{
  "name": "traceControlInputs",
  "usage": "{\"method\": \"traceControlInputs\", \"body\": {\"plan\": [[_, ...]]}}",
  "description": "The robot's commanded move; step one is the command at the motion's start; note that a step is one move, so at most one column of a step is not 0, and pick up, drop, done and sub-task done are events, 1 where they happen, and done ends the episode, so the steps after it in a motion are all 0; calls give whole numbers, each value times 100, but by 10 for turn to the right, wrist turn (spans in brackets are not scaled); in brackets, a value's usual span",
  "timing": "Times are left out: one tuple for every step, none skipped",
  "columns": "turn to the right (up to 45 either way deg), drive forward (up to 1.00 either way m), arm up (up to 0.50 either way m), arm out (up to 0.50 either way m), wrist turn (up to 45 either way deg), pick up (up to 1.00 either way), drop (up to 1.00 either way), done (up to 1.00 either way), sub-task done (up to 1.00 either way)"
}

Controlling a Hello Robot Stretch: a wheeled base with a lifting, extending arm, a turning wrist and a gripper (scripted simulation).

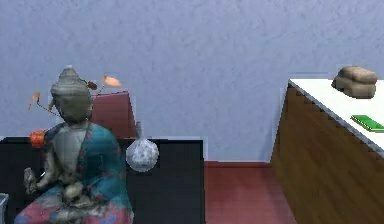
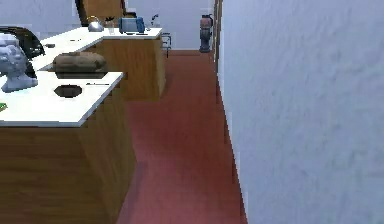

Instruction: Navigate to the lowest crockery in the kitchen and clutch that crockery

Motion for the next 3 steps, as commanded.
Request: {"method": "traceControlInputs", "body": {"plan": [[-300, 0, 0, 0, 0, 0, 0, 0, 0], [0, 5, 0, 0, 0, 0, 0, 0, 0], [-450, 0, 0, 0, 0, 0, 0, 0, 0]]}}
